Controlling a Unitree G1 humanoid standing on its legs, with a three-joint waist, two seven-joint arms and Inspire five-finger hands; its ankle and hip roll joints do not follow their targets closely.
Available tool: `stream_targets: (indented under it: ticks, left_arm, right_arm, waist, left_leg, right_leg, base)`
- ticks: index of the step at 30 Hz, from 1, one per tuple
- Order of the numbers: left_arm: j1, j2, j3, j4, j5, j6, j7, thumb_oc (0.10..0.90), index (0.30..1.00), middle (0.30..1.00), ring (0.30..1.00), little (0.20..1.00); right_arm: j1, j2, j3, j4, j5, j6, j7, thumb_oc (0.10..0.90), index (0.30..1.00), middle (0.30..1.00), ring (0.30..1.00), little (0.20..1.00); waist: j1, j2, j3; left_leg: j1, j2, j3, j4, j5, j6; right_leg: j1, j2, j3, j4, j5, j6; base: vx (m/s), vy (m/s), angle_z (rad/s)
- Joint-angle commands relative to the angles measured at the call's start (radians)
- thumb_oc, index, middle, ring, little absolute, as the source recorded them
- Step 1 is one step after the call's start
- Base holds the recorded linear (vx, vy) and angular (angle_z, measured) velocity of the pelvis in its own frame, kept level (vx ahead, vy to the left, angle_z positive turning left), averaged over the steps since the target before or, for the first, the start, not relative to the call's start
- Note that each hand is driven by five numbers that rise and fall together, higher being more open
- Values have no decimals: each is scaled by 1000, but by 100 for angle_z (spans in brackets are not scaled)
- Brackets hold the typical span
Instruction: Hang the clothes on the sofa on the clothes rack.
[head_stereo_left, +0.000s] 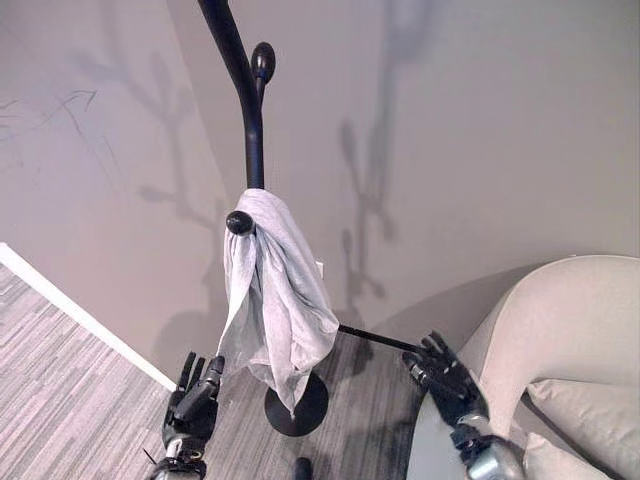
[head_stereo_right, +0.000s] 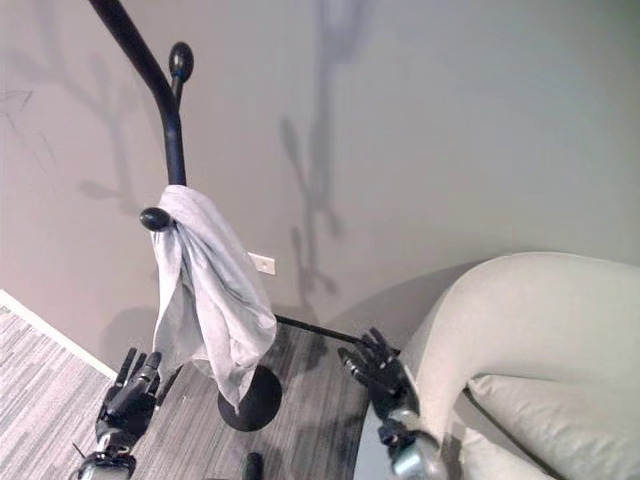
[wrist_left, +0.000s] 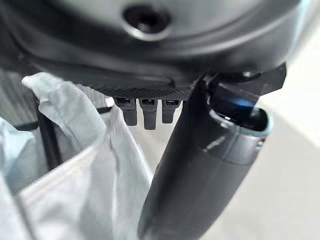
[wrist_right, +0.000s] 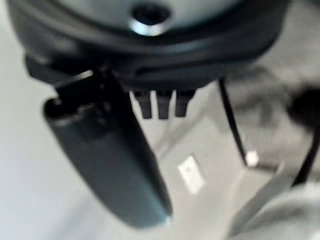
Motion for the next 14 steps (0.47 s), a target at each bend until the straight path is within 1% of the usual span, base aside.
stream_targets:
  ticks: [1, 2, 3, 4, 5, 8, 9, 10, 11, 12, 14]
  left_arm:
    - [-47, 68, -7, 37, -49, -69, 44, 800, 900, 900, 900, 900]
    - [-63, 72, -4, 211, -1, -58, 107, 800, 900, 900, 900, 900]
    - [-83, 74, -9, 285, 24, -48, 126, 800, 900, 900, 900, 900]
    - [-87, 74, -8, 288, 24, -48, 125, 800, 900, 900, 900, 900]
    - [-102, 78, -10, 375, 75, -32, 146, 800, 900, 900, 900, 900]
    - [-145, 86, -9, 573, 191, -11, 187, 800, 900, 900, 900, 900]
    - [-147, 87, -14, 662, 273, 5, 215, 800, 900, 900, 900, 900]
    - [-149, 87, -14, 663, 274, 5, 214, 800, 900, 900, 900, 900]
    - [-148, 86, -24, 700, 328, 15, 225, 800, 900, 900, 900, 900]
    - [-143, 74, -61, 724, 409, 32, 234, 800, 900, 900, 900, 900]
    - [-138, 68, -100, 735, 484, 39, 225, 800, 900, 900, 900, 900]
  right_arm:
    - [-49, -49, 13, 11, 138, -60, -8, 800, 900, 900, 900, 900]
    - [-74, -51, 30, 192, 120, -26, -63, 800, 900, 900, 900, 900]
    - [-96, -53, 45, 281, 99, 2, -82, 800, 900, 900, 900, 900]
    - [-101, -53, 44, 284, 99, 2, -80, 800, 900, 900, 900, 900]
    - [-120, -57, 48, 406, 74, 21, -112, 800, 900, 900, 900, 900]
    - [-193, -49, 32, 688, 22, 90, -139, 800, 900, 900, 900, 900]
    - [-204, -41, 37, 798, -46, 115, -153, 800, 900, 900, 900, 900]
    - [-207, -42, 36, 800, -46, 115, -152, 800, 900, 900, 900, 900]
    - [-210, -39, 34, 850, -79, 130, -157, 800, 900, 900, 900, 900]
    - [-212, -33, 34, 911, -125, 152, -168, 800, 900, 900, 900, 900]
    - [-200, -23, 47, 924, -149, 159, -159, 800, 900, 900, 900, 900]
  waist:
    - [18, -27, -94]
    - [23, -30, -89]
    - [25, -30, -86]
    - [24, -28, -85]
    - [28, -29, -83]
    - [37, -26, -80]
    - [42, -30, -80]
    - [42, -27, -80]
    - [44, -28, -82]
    - [48, -26, -87]
    - [45, -23, -89]
  left_leg:
    - [-38, 63, 30, 6, -35, -77]
    - [-37, 59, 25, 6, -34, -81]
    - [-41, 59, 23, 6, -30, -83]
    - [-45, 60, 22, 6, -26, -82]
    - [-44, 58, 20, 6, -27, -85]
    - [-56, 60, 9, 6, -15, -88]
    - [-53, 57, 7, 6, -17, -91]
    - [-57, 58, 7, 6, -12, -90]
    - [-60, 57, 5, 6, -10, -90]
    - [-67, 58, -1, 6, -6, -91]
    - [-74, 60, -6, 6, -1, -92]
  right_leg:
    - [-2, -64, -51, 11, -25, 63]
    - [0, -65, -52, 16, -31, 59]
    - [-2, -62, -52, 17, -31, 55]
    - [-6, -61, -53, 17, -27, 55]
    - [-4, -60, -55, 18, -31, 52]
    - [-7, -50, -64, 13, -30, 44]
    - [0, -49, -68, 12, -37, 42]
    - [-3, -47, -69, 11, -32, 42]
    - [-2, -46, -71, 10, -32, 41]
    - [-3, -43, -77, 9, -32, 39]
    - [-8, -40, -77, 8, -32, 38]
  base:
    - [-2, -12, 7]
    - [-19, -5, 13]
    - [-18, -5, 14]
    - [-22, -8, 17]
    - [-27, -4, 13]
    - [-2, -19, 6]
    - [10, -22, 3]
    - [12, -21, 6]
    - [5, -6, 7]
    - [22, -15, 12]
    - [9, -15, 14]
